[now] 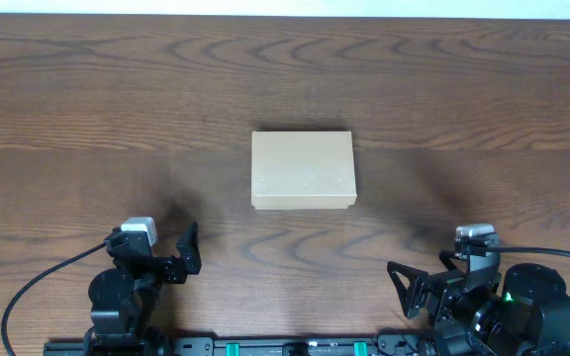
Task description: Pack container
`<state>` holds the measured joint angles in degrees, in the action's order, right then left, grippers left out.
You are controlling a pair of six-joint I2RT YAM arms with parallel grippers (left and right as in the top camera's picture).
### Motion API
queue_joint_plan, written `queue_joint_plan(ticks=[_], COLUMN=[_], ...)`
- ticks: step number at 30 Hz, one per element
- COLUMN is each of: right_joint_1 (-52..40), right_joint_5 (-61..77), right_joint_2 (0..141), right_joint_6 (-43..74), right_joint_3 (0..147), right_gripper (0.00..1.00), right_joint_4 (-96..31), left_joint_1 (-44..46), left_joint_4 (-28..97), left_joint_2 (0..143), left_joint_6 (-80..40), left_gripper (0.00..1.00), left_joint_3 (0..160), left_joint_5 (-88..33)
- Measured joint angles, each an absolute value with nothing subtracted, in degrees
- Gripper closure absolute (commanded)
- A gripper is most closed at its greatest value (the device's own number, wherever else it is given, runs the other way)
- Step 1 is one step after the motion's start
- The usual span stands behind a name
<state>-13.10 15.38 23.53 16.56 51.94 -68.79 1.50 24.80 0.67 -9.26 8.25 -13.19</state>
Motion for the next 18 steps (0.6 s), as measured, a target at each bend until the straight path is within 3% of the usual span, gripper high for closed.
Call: queue_joint_plan(ticks=[18], right_joint_1=[-13.5], right_joint_5=[15.4], right_joint_2=[23.5], right_joint_6=[16.6], right_joint_3=[51.9], right_gripper=[0.01], right_joint_4=[-68.8], left_joint_1=[1.5], left_joint_4=[24.8], left_joint_2=[0.7], left_joint_6=[-9.3], left_gripper=[0.05], left_joint_3=[8.3], left_joint_5=[-13.2])
